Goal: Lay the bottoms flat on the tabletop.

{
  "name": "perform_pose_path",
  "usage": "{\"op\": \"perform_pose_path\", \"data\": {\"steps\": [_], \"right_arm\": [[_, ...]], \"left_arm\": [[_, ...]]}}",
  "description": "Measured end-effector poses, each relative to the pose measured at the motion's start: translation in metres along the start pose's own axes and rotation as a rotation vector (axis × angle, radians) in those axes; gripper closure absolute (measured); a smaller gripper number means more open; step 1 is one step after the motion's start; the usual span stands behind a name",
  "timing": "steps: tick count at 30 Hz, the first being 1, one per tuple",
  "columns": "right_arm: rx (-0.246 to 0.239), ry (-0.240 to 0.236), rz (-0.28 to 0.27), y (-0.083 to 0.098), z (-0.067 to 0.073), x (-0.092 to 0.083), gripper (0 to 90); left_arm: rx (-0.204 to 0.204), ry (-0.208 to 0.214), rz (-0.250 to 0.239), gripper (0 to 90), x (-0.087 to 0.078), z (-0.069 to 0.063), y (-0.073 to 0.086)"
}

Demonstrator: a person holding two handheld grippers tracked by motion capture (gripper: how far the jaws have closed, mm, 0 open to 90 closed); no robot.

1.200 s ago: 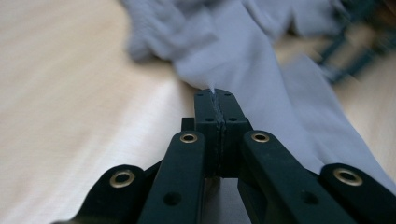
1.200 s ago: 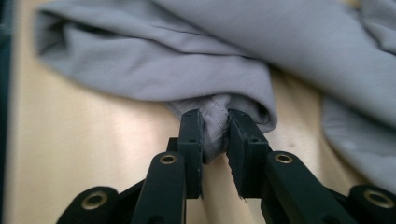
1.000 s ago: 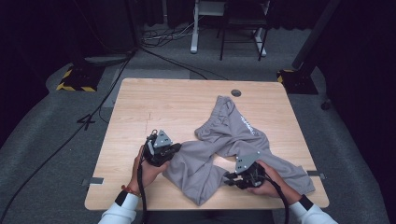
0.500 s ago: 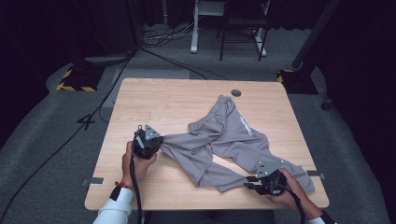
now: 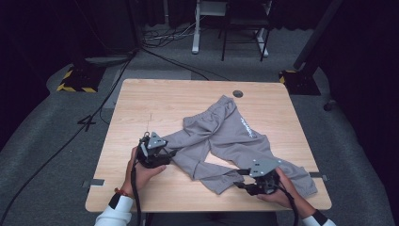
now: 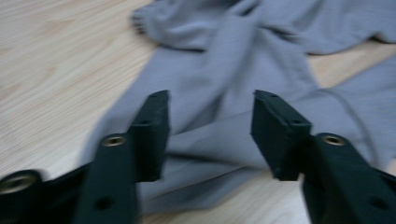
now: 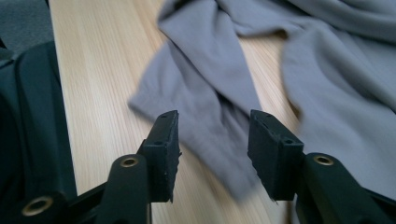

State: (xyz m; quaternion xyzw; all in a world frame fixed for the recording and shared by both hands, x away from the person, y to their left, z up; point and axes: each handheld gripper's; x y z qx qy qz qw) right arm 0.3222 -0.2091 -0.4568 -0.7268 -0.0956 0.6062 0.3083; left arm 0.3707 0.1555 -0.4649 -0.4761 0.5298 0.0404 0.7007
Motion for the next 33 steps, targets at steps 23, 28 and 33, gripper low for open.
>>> {"op": "perform_pose_path", "data": {"steps": [23, 28, 33], "right_arm": [[-0.124, 0.052, 0.064, -0.091, 0.007, 0.091, 86.1], [-0.020, 0.090, -0.024, -0.088, -0.017, 0.059, 87.6], [0.105, 0.151, -0.044, -0.076, -0.048, 0.040, 87.7]], "left_arm": [[-0.065, -0.065, -0.046, 24.9, -0.010, 0.017, 0.011], [-0.063, -0.069, -0.048, 25.0, -0.008, 0.014, 0.010], [-0.053, -0.060, -0.036, 25.5, -0.003, 0.009, 0.008]]}}
Point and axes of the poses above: each handheld gripper's, and its own axes: x roughly forward along the jaws, y roughly out of its underside, z roughly to its left, and after that the axes turned 11 degrees about z, right-handed
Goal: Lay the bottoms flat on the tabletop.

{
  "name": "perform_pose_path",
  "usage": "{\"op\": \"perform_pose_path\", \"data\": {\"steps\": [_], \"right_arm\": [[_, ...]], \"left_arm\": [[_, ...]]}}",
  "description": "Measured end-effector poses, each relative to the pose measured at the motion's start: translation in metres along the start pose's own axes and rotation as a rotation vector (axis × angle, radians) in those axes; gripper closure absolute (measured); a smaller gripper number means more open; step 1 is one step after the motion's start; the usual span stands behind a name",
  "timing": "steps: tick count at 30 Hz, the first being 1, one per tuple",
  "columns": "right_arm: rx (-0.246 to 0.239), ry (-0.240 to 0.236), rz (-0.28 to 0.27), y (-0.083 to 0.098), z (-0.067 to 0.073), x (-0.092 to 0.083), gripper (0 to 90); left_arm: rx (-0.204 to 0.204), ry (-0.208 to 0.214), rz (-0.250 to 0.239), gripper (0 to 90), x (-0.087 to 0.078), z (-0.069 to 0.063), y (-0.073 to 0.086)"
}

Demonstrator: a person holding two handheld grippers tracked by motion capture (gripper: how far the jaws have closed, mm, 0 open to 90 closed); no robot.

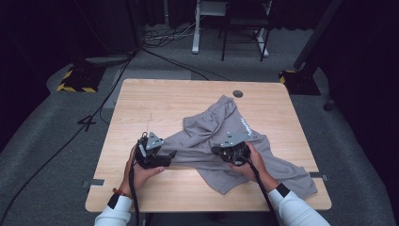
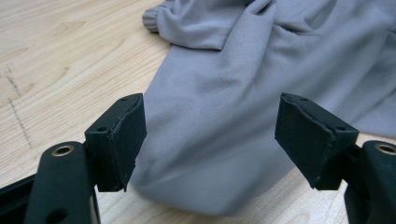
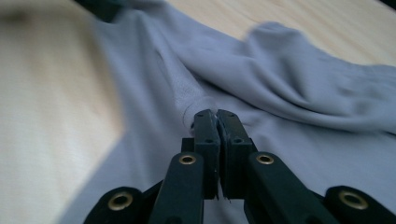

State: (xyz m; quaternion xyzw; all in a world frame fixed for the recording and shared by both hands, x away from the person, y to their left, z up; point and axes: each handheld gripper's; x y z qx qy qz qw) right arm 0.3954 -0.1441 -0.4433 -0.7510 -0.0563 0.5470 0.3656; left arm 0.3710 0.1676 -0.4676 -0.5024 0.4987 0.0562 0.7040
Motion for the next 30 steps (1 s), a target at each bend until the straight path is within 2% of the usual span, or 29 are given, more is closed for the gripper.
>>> {"op": "perform_pose_path", "data": {"steps": [1, 2, 3, 4, 5, 6, 7, 8, 9, 11, 13, 14, 16, 17, 18, 19, 20, 22, 24, 25, 27, 30], "right_arm": [[0.012, 0.026, 0.011, 0.002, -0.006, 0.000, 87.7], [0.074, 0.045, 0.033, 0.009, -0.022, 0.004, 87.6], [0.100, 0.064, 0.058, 0.013, -0.031, 0.007, 87.2], [0.100, 0.064, 0.058, 0.013, -0.031, 0.007, 87.2], [0.129, 0.080, 0.077, 0.017, -0.039, 0.011, 85.5], [0.181, 0.113, 0.129, 0.024, -0.051, 0.018, 66.9], [0.181, 0.113, 0.129, 0.024, -0.051, 0.018, 66.9], [0.200, 0.148, 0.152, 0.026, -0.055, 0.020, 58.7], [0.216, 0.168, 0.161, 0.029, -0.059, 0.020, 56.5], [0.238, 0.162, 0.156, 0.034, -0.066, 0.013, 52.2], [0.250, 0.176, 0.145, 0.041, -0.076, 0.002, 50.0], [0.258, 0.176, 0.144, 0.046, -0.082, -0.005, 48.3], [0.267, 0.167, 0.142, 0.060, -0.095, -0.019, 47.2], [0.276, 0.162, 0.142, 0.069, -0.100, -0.024, 46.1], [0.275, 0.148, 0.152, 0.078, -0.105, -0.028, 44.0], [0.265, 0.123, 0.158, 0.086, -0.109, -0.030, 42.0], [0.251, 0.091, 0.149, 0.095, -0.112, -0.032, 43.3], [0.256, 0.066, 0.152, 0.101, -0.115, -0.030, 42.3], [0.245, 0.055, 0.149, 0.102, -0.117, -0.026, 41.8], [0.245, 0.046, 0.147, 0.102, -0.118, -0.023, 41.8], [0.253, 0.052, 0.152, 0.101, -0.120, -0.016, 42.7], [0.299, 0.066, 0.189, 0.103, -0.125, -0.005, 40.9]], "left_arm": [[0.007, 0.000, 0.002, 25.7, 0.001, -0.003, -0.001], [0.017, -0.003, 0.007, 25.8, 0.003, -0.006, -0.003], [0.023, 0.015, 0.001, 25.8, 0.004, -0.011, -0.006], [0.035, 0.034, -0.002, 25.8, 0.006, -0.017, -0.009], [0.054, 0.041, -0.001, 25.9, 0.008, -0.025, -0.012], [0.079, 0.053, -0.001, 25.9, 0.010, -0.034, -0.015], [0.106, 0.077, 0.001, 25.9, 0.013, -0.043, -0.018], [0.141, 0.100, 0.011, 26.0, 0.016, -0.054, -0.022], [0.177, 0.118, 0.021, 26.2, 0.019, -0.065, -0.025], [0.234, 0.185, 0.017, 27.1, 0.024, -0.087, -0.033], [0.270, 0.231, 0.013, 29.4, 0.029, -0.106, -0.039], [0.306, 0.251, 0.021, 30.6, 0.033, -0.118, -0.043], [0.400, 0.272, 0.058, 34.3, 0.042, -0.141, -0.049], [0.456, 0.271, 0.085, 41.9, 0.048, -0.151, -0.052], [0.496, 0.264, 0.100, 44.8, 0.055, -0.159, -0.054], [0.512, 0.265, 0.109, 45.4, 0.065, -0.166, -0.057], [0.503, 0.274, 0.122, 48.2, 0.073, -0.169, -0.059], [0.483, 0.287, 0.153, 50.3, 0.086, -0.171, -0.063], [0.447, 0.323, 0.141, 50.3, 0.094, -0.168, -0.066], [0.429, 0.323, 0.143, 50.2, 0.096, -0.167, -0.067], [0.436, 0.331, 0.140, 50.1, 0.094, -0.165, -0.065], [0.474, 0.353, 0.168, 50.9, 0.082, -0.162, -0.055]]}}
Point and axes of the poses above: each handheld gripper's, and its own axes: x roughly forward along the jaws, y roughly out of its underside, z roughly to its left, and after that the axes turned 11 degrees about z, right-handed
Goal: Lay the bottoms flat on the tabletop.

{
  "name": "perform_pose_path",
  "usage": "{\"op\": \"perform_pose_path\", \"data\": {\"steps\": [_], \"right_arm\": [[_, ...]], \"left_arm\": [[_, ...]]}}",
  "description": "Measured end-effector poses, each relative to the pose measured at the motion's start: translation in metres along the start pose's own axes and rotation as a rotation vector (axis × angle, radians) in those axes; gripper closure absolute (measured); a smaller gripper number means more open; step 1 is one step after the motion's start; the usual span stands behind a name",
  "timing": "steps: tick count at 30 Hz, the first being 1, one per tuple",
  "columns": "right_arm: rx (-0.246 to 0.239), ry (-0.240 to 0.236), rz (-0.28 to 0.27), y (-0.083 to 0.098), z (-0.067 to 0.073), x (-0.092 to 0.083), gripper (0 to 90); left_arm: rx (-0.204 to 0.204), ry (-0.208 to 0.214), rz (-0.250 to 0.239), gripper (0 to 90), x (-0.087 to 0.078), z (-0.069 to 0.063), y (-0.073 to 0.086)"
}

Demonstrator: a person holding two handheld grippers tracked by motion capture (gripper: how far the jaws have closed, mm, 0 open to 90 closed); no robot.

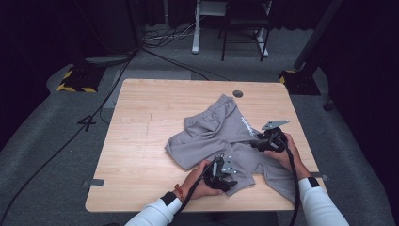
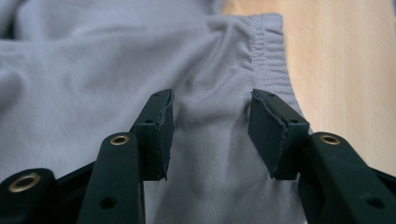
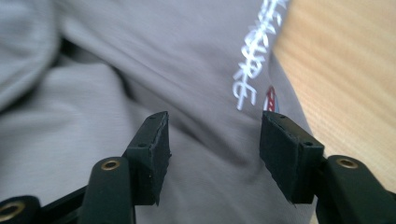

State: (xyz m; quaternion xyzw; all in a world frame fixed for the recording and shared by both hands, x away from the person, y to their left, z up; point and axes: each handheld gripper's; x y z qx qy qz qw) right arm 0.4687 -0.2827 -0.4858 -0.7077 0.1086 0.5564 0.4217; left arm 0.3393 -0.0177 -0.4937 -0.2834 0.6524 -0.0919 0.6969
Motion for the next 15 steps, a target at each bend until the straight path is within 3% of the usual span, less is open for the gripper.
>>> {"op": "perform_pose_path", "data": {"steps": [5, 7, 11, 15], "right_arm": [[0.044, 0.043, -0.001, 0.002, -0.007, -0.001, 40.4], [0.060, 0.036, 0.001, 0.005, -0.007, -0.002, 40.8], [0.060, 0.026, 0.002, 0.008, -0.003, -0.004, 40.8], [0.041, 0.018, 0.028, 0.008, 0.005, -0.007, 41.0]], "left_arm": [[0.011, 0.038, -0.008, 48.7, -0.024, -0.014, 0.042], [0.008, 0.055, 0.004, 47.4, -0.035, -0.021, 0.058], [0.005, 0.099, 0.037, 46.0, -0.057, -0.036, 0.089], [0.008, 0.128, 0.048, 39.2, -0.072, -0.045, 0.105]]}}
Point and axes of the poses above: each handheld gripper's, and its own axes: x roughly forward along the jaws, y roughly out of its underside, z roughly to its left, and after that the axes turned 11 degrees about z, right-handed
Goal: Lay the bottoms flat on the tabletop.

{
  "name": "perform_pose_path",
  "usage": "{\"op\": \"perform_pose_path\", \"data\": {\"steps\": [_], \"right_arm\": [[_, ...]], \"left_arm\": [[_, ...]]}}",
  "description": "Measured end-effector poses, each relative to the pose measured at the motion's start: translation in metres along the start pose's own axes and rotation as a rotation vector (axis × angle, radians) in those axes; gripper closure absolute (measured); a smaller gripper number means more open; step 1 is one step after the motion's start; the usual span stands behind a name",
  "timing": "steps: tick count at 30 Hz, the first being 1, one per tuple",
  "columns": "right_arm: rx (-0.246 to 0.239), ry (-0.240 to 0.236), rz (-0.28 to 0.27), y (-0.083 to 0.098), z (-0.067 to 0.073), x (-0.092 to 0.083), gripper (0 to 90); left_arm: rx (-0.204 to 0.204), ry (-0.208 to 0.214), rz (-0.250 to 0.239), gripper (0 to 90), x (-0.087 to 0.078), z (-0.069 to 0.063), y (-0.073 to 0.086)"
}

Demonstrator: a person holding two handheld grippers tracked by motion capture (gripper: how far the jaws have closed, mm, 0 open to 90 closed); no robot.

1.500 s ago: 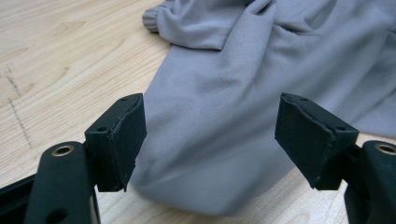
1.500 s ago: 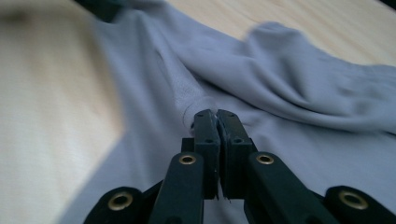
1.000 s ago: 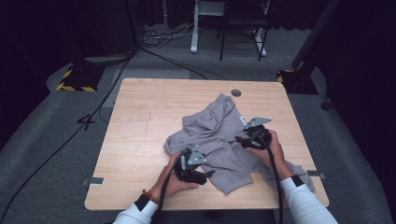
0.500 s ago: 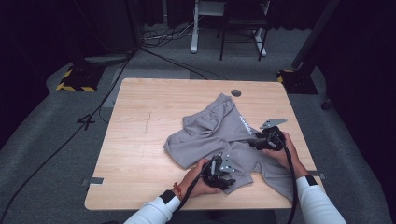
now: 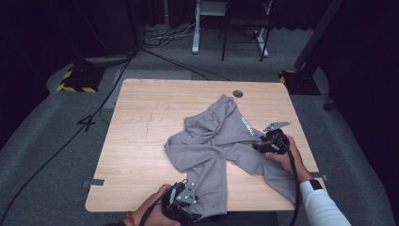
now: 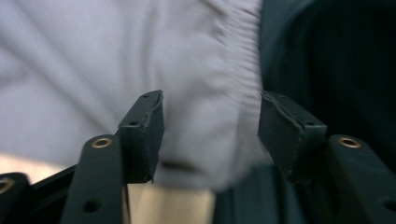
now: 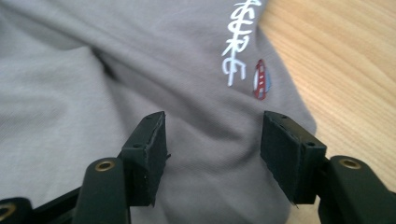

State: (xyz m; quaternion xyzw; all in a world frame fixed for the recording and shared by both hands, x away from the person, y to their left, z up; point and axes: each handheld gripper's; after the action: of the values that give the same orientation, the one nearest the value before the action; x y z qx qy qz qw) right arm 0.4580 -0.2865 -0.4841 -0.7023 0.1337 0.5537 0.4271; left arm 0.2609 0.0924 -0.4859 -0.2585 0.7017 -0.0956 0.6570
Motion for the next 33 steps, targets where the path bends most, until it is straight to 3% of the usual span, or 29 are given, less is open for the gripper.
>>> {"op": "perform_pose_path", "data": {"steps": [3, 4, 6, 8, 9, 11, 14, 16, 18, 20, 23, 26, 30, 31, 33], "right_arm": [[-0.019, -0.008, 0.013, 0.001, 0.004, -0.002, 41.2], [-0.019, -0.008, 0.013, 0.001, 0.004, -0.002, 41.2], [-0.028, -0.014, 0.017, 0.002, 0.007, -0.002, 41.2], [-0.041, -0.004, 0.024, 0.003, 0.009, -0.004, 40.8], [-0.041, -0.004, 0.024, 0.003, 0.009, -0.004, 40.8], [-0.054, 0.040, 0.008, 0.005, 0.011, -0.007, 41.2], [-0.079, 0.050, -0.023, 0.010, 0.013, -0.016, 41.4], [-0.092, 0.065, -0.027, 0.014, 0.014, -0.021, 41.2], [-0.091, 0.043, -0.035, 0.020, 0.013, -0.026, 41.2], [-0.097, 0.023, -0.024, 0.026, 0.015, -0.027, 40.8], [-0.140, 0.011, 0.023, 0.037, 0.025, -0.025, 40.0], [-0.164, -0.018, 0.010, 0.044, 0.037, -0.026, 41.0], [-0.210, -0.056, 0.006, 0.049, 0.058, -0.028, 41.1], [-0.238, -0.074, 0.013, 0.050, 0.071, -0.030, 43.1], [-0.254, -0.095, 0.014, 0.051, 0.078, -0.031, 44.6]], "left_arm": [[-0.037, -0.058, -0.059, 35.5, -0.012, 0.001, 0.003], [-0.066, -0.088, -0.084, 35.5, -0.015, 0.004, 0.001], [-0.151, -0.195, -0.094, 35.5, -0.015, 0.016, -0.007], [-0.204, -0.245, -0.091, 37.1, -0.008, 0.033, -0.021], [-0.212, -0.260, -0.091, 37.1, -0.005, 0.038, -0.025], [-0.225, -0.317, -0.081, 36.9, 0.003, 0.050, -0.039], [-0.215, -0.355, -0.078, 37.2, 0.013, 0.065, -0.055], [-0.226, -0.359, -0.060, 37.5, 0.020, 0.074, -0.061], [-0.224, -0.365, -0.036, 38.4, 0.024, 0.076, -0.060], [-0.226, -0.333, -0.037, 39.7, 0.026, 0.073, -0.054], [-0.214, -0.313, -0.034, 42.8, 0.022, 0.061, -0.044], [-0.192, -0.238, -0.023, 42.9, 0.013, 0.046, -0.025], [-0.190, -0.208, -0.002, 42.8, 0.000, 0.030, 0.000], [-0.187, -0.202, 0.006, 42.8, -0.003, 0.025, 0.007], [-0.195, -0.180, 0.006, 42.8, -0.009, 0.016, 0.018]]}}
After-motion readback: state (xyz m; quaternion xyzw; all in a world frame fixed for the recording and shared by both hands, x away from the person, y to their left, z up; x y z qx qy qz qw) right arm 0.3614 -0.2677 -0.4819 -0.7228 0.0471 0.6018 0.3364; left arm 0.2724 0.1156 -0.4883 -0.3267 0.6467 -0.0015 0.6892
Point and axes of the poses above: each handheld gripper's, and its own axes: x roughly forward along the jaws, y roughly out of its underside, z roughly to its left, and after that the axes turned 11 degrees about z, right-handed
